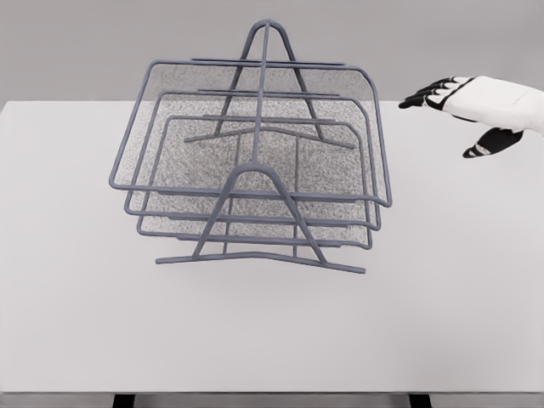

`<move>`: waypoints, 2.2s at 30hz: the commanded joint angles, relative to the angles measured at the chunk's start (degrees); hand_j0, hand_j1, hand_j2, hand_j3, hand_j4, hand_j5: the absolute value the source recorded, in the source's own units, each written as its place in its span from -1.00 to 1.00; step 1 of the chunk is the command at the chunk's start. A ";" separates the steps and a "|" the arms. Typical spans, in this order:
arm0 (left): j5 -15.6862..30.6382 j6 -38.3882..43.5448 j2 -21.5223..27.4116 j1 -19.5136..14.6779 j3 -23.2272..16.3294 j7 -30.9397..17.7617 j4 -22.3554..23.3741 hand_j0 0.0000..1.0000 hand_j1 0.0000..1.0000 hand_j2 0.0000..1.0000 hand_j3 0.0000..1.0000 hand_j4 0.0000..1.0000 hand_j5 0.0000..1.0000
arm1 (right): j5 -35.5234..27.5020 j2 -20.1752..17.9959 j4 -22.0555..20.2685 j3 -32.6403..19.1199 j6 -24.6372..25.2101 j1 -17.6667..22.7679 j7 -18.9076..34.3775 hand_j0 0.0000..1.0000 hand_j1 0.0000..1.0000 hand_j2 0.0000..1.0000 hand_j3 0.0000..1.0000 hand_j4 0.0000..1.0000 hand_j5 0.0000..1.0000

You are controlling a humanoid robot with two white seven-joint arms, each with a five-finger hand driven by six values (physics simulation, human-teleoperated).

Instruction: Pull out the upper folder box with right arm

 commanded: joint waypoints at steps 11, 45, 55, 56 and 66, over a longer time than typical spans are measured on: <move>-0.01 0.01 0.00 0.09 -0.02 0.00 0.03 1.00 1.00 1.00 1.00 1.00 1.00 | -0.13 8.91 -0.07 1.91 -3.20 0.26 -0.01 1.00 1.00 1.00 1.00 1.00 1.00; -0.01 -0.08 0.00 0.00 -0.02 0.00 0.03 1.00 1.00 1.00 1.00 1.00 1.00 | -2.41 -14.20 2.04 -4.95 -10.25 12.04 -0.01 1.00 1.00 1.00 1.00 1.00 1.00; -0.01 -0.08 0.00 0.09 -0.02 -0.09 0.03 1.00 1.00 1.00 1.00 1.00 1.00 | -9.79 -22.73 6.96 -6.79 -10.25 11.95 -0.01 1.00 1.00 1.00 1.00 1.00 1.00; -0.01 -0.08 0.00 0.09 -0.02 0.00 0.03 1.00 1.00 1.00 1.00 1.00 1.00 | -12.95 -22.73 5.91 -7.23 -10.25 11.87 -0.01 1.00 1.00 1.00 1.00 1.00 1.00; -0.01 0.01 0.00 0.00 -0.02 -0.09 0.03 1.00 1.00 1.00 1.00 1.00 1.00 | -27.37 -5.59 -7.81 -1.61 -6.19 -3.86 -0.01 1.00 1.00 1.00 1.00 1.00 1.00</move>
